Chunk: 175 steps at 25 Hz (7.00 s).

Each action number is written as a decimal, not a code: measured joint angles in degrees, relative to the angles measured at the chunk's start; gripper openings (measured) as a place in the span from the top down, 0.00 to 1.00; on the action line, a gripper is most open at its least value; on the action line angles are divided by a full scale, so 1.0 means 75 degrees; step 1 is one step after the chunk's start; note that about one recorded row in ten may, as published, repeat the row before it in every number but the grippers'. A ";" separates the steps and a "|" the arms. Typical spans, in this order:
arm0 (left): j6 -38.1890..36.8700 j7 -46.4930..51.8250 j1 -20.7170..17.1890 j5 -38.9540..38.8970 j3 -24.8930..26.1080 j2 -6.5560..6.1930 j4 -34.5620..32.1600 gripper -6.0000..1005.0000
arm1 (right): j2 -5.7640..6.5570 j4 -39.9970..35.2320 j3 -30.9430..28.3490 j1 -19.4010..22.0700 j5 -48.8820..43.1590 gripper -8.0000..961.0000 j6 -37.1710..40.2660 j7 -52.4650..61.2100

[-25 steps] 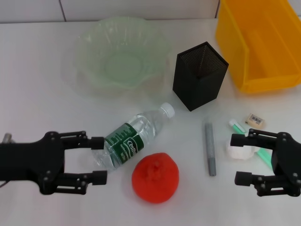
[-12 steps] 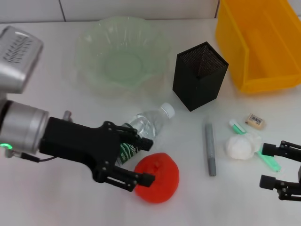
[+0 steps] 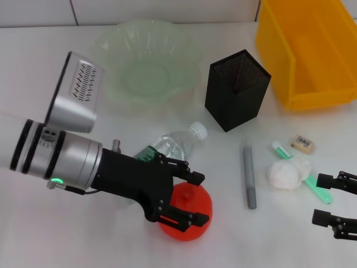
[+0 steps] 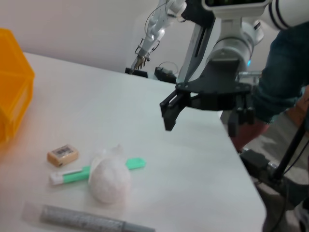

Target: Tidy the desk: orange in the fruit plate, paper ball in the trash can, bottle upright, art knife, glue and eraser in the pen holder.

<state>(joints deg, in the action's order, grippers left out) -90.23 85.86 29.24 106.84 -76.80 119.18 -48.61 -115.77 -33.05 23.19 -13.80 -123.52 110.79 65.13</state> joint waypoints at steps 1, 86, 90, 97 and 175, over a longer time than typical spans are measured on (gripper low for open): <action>0.0136 -0.0021 -0.0014 -0.0017 -0.0110 0.0000 0.0010 0.20 | 0.0001 0.0005 0.0000 0.0001 0.0000 0.13 -0.0001 0.0001; -0.1672 -0.1571 -0.0628 0.0040 0.2982 -0.0130 0.1912 0.16 | 0.0499 -0.4870 0.0631 -0.2614 -0.0347 0.13 0.1426 0.6975; -0.1512 -0.1698 -0.0620 0.0052 0.3011 -0.0133 0.2015 0.16 | 0.0402 -0.6534 0.2202 -0.2964 -0.1712 0.13 0.1105 0.8239; -0.1241 -0.1702 -0.0659 0.0065 0.2983 -0.0114 0.2152 0.16 | -0.0305 -0.7595 0.4837 -0.3140 -0.3773 0.13 0.0588 0.8853; -0.0721 -0.1611 -0.0520 0.0074 0.2994 -0.0116 0.2415 0.16 | -0.0452 -0.6448 0.3800 -0.2616 -0.3023 0.49 -0.4917 0.9002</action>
<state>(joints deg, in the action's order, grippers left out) -95.64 73.77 25.34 107.40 -54.35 118.31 -30.50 -119.17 -81.41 51.69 -33.42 -146.19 73.91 132.64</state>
